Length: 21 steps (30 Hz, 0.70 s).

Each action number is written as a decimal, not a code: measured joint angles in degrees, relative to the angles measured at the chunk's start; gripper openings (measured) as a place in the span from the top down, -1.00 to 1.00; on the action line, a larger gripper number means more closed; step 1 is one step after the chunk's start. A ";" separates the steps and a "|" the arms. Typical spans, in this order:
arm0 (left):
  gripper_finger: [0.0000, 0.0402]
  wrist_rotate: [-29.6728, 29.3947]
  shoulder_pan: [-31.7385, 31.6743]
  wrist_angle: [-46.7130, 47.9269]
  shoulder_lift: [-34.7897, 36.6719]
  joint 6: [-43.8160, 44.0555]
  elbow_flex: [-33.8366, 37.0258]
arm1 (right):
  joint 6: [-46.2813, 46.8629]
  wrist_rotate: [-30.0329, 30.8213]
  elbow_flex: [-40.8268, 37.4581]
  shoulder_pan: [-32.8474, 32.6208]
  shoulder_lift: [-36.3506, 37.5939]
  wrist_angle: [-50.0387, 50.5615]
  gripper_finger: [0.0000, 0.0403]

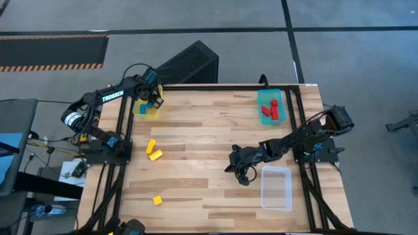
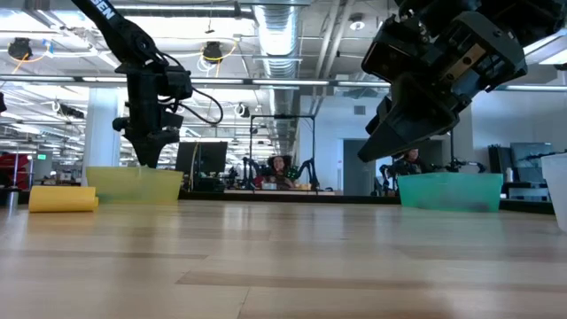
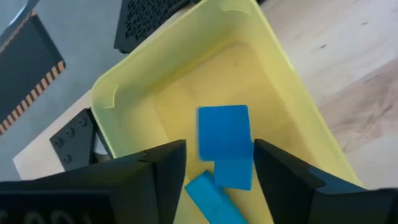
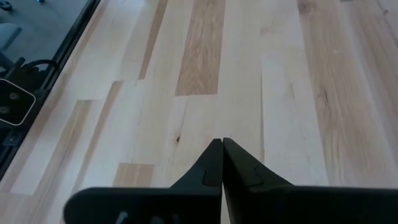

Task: Sort & place blocks by color
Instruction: Put the blue block into the yellow bin, then put the middle yellow block into the white bin

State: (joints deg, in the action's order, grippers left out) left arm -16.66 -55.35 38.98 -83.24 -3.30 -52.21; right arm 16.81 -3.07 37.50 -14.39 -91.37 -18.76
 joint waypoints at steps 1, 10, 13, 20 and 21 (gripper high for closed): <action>0.08 -0.12 0.05 0.01 0.00 0.08 0.00 | -0.11 0.00 0.00 0.01 0.00 0.02 0.90; -0.04 -0.27 7.11 -0.04 1.76 1.06 0.00 | -0.15 0.14 0.00 2.12 -0.01 -3.15 0.88; -0.02 -0.37 12.31 -0.16 4.27 1.49 0.00 | -0.14 0.16 0.02 3.04 -1.23 -9.86 0.87; 0.00 -5.73 28.79 4.24 13.76 11.22 0.59 | -0.34 1.96 3.50 4.87 -7.67 -25.24 0.79; 0.00 -7.97 31.92 4.75 15.66 13.82 1.50 | -0.34 1.89 4.87 5.09 -8.74 -24.94 0.77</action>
State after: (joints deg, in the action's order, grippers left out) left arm -24.63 -23.43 43.73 -67.58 10.52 -50.71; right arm 16.47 -1.18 42.37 -9.30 -100.12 -43.70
